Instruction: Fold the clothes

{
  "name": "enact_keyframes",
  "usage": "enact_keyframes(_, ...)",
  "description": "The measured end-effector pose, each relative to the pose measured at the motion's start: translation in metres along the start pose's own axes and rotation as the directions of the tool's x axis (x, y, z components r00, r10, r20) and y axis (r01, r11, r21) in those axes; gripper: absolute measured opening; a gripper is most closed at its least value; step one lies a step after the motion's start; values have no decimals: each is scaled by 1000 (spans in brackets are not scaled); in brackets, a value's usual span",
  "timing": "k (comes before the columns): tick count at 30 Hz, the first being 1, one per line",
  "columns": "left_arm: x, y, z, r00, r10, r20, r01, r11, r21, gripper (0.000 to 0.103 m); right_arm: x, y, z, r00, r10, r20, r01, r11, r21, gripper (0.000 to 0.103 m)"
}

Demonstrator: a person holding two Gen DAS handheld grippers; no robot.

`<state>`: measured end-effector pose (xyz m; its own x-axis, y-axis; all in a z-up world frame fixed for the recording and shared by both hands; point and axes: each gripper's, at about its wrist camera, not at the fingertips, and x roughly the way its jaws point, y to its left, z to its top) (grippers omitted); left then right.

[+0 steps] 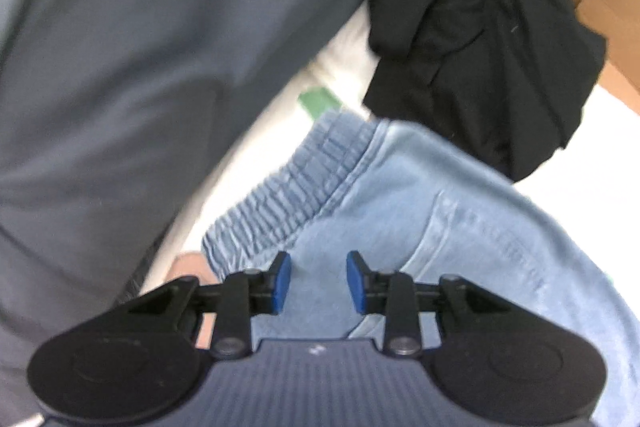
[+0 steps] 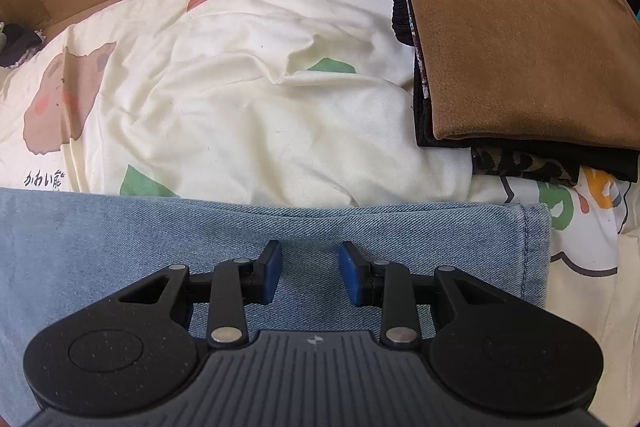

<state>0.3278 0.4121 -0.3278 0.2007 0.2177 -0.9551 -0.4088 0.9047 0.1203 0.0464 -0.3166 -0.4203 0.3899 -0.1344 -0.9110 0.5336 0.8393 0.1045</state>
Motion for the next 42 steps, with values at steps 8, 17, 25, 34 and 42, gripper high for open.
enact_keyframes(8, 47, -3, 4, 998, 27, -56, -28, 999, -18, 34, 0, 1, 1, 1000, -6, -7, 6, 1000, -7, 38)
enact_keyframes(17, -6, -10, 15, 999, -43, -22, 42, 998, -43, 30, 0, 0, 0, 1000, 0, -4, 0, 1000, 0, 38)
enact_keyframes(25, -25, -44, 11, 996, -83, -18, 83, 996, -27, 31, 1, -2, 0, 1000, 10, -1, -10, 1000, 7, 38)
enact_keyframes(34, 24, -76, 11, 997, -71, -40, 71, 997, -7, 31, 2, -3, 4, 1000, 11, -8, -11, 1000, 19, 38)
enact_keyframes(42, 36, -78, 17, 997, -56, -46, 57, 998, 18, 31, 3, -6, 6, 999, 27, -18, -26, 998, 52, 38)
